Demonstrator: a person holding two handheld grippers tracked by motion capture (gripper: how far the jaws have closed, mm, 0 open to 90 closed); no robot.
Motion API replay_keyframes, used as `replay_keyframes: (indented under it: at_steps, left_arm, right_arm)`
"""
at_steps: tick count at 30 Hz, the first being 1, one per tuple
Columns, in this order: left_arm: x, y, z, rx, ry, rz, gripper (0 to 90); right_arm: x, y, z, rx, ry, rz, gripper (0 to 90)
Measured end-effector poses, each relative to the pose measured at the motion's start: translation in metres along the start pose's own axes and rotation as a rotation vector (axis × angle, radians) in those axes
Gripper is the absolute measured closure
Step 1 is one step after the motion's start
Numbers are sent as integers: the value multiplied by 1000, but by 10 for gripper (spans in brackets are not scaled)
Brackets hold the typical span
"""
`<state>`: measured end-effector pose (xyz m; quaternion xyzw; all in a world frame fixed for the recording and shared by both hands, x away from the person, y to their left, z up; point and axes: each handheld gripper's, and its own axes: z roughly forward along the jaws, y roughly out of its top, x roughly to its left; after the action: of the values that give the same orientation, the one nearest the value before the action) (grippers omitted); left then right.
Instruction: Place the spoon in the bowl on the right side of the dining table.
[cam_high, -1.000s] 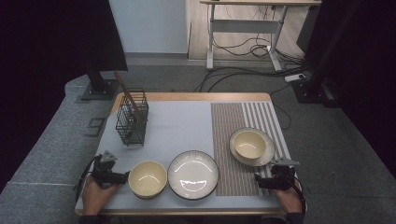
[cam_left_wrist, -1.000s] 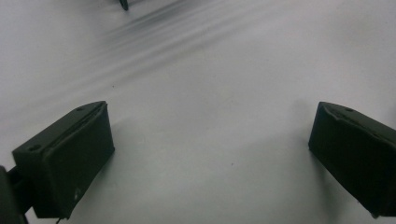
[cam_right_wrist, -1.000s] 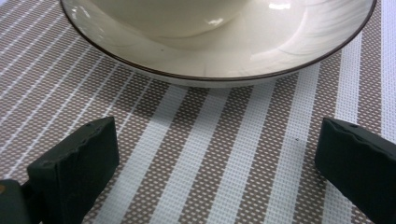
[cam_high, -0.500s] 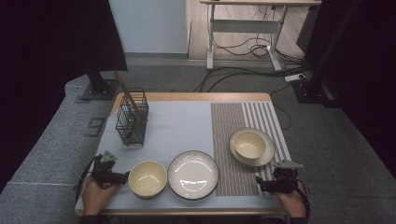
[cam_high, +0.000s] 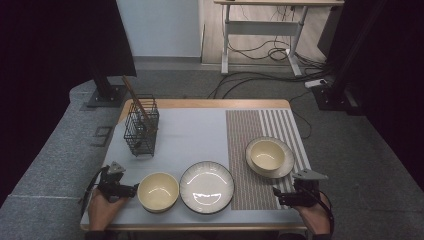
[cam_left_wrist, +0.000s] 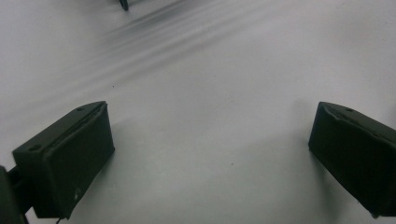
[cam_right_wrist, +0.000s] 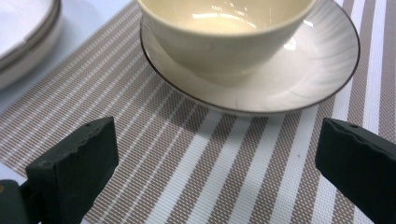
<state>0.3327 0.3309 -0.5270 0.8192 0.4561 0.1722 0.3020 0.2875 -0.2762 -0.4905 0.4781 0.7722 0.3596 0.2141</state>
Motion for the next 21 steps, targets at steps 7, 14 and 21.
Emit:
replay_keyframes:
  at_steps: [7, 14, 21]
  left_arm:
    - [0, 0, 0, 0, 0, 0, 0]
    - [0, 0, 0, 0, 0, 0, 0]
    - [0, 0, 0, 0, 0, 0, 0]
  right_arm:
    - [5, 10, -6, -25, 17, -12, 0]
    - [11, 20, -6, -20, 31, -24, 0]
    - [20, 32, -6, -25, 67, -45, 0]
